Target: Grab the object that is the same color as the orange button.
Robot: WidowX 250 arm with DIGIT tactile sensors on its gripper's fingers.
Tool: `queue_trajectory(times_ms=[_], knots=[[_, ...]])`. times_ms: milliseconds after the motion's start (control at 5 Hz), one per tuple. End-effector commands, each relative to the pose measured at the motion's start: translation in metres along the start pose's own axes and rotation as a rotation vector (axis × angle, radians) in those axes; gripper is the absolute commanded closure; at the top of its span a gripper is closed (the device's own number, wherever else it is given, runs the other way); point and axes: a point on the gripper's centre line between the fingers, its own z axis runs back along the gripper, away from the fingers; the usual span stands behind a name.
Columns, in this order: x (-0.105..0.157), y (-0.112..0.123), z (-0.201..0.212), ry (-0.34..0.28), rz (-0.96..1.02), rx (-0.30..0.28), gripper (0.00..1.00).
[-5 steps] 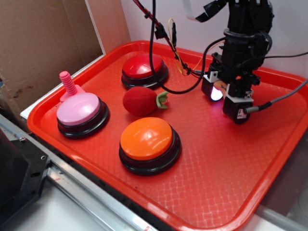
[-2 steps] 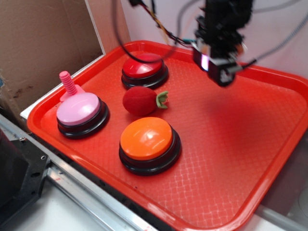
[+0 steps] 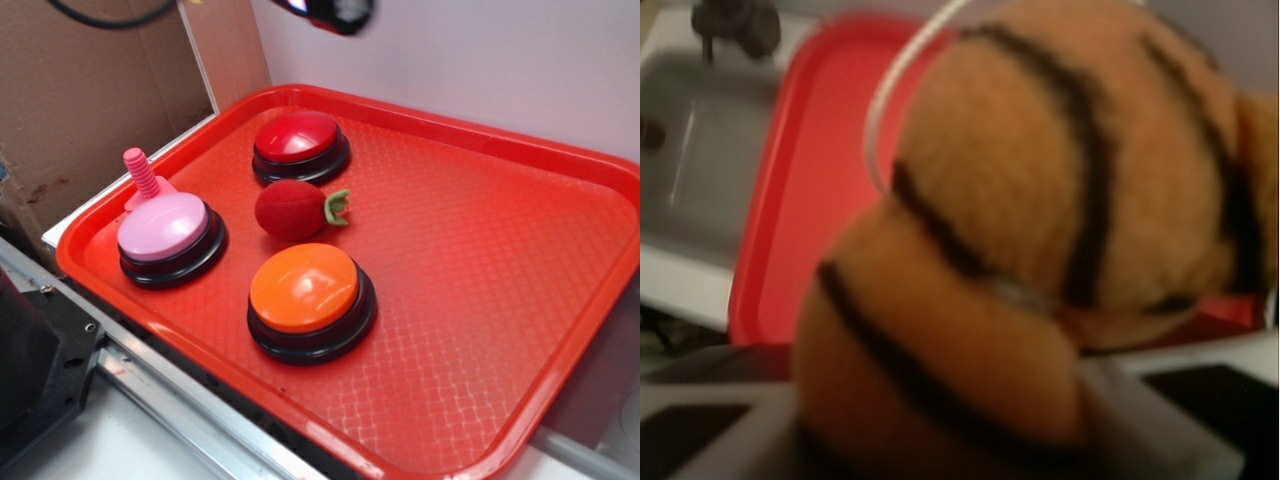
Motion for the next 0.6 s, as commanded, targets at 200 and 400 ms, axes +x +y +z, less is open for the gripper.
queue_trajectory(times_ms=[200, 400], knots=[[-0.062, -0.001, 0.135, -0.116, 0.034, 0.053, 1.00], [-0.060, 0.000, 0.129, -0.115, 0.051, 0.074, 1.00]])
